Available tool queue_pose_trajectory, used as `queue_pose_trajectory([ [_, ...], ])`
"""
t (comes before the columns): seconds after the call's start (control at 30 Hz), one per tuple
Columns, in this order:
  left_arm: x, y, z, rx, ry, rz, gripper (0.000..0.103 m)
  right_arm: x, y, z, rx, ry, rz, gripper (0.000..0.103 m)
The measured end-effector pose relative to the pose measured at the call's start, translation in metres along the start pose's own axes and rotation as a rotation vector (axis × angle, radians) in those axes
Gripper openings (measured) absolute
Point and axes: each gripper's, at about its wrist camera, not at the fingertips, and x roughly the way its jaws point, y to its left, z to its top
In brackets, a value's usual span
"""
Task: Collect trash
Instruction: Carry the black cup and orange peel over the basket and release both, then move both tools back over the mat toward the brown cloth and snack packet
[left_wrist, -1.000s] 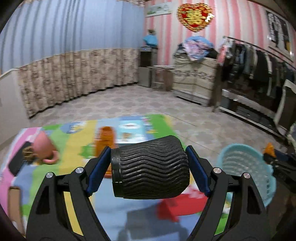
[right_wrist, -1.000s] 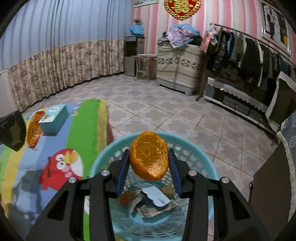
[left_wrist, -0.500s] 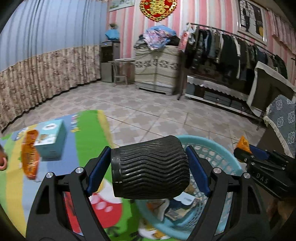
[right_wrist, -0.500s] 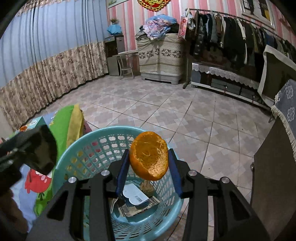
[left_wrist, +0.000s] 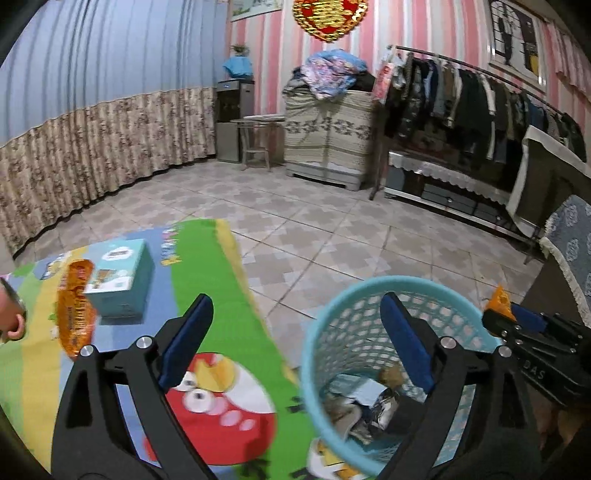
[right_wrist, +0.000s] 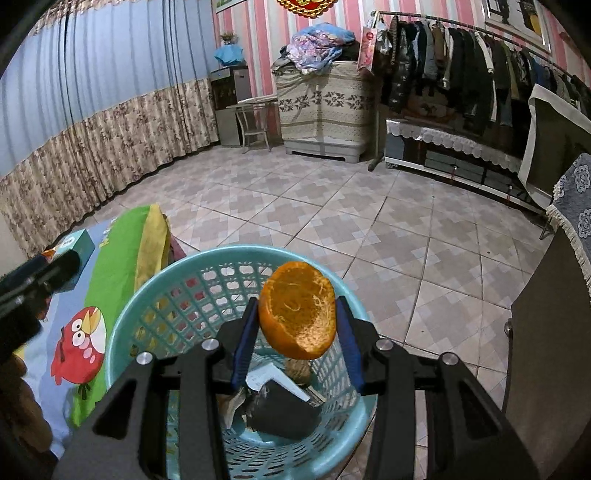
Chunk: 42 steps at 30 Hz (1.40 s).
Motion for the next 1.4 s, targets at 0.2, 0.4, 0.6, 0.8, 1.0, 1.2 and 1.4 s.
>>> queue_pose_trajectory([
  [0.2, -0.014, 0.033, 0.001, 0.011, -0.026, 0.080, 0.094, 0.003, 0.023, -0.002, -0.017, 0.006, 0.025, 0.042],
  [0.4, -0.029, 0.070, -0.001, -0.022, -0.031, 0.121, 0.097, 0.006, 0.041, -0.004, -0.028, 0.008, 0.034, 0.050],
  [0.6, -0.040, 0.102, -0.013, -0.031, -0.023, 0.175, 0.097, 0.007, 0.060, -0.010, -0.068, -0.001, -0.008, 0.089],
  [0.8, -0.055, 0.141, -0.026, -0.052, -0.016, 0.229, 0.097, 0.008, 0.078, -0.009, -0.091, 0.000, -0.036, 0.093],
  [1.0, -0.070, 0.198, -0.037, -0.089, -0.018, 0.307, 0.097, 0.000, 0.105, -0.009, -0.081, -0.014, -0.001, 0.094],
  [1.2, -0.082, 0.267, -0.045, -0.128, -0.010, 0.404, 0.097, -0.007, 0.157, -0.019, -0.143, -0.027, 0.051, 0.094],
  [1.4, -0.092, 0.340, -0.058, -0.154, 0.013, 0.508, 0.097, -0.010, 0.207, -0.033, -0.216, -0.015, 0.087, 0.094],
])
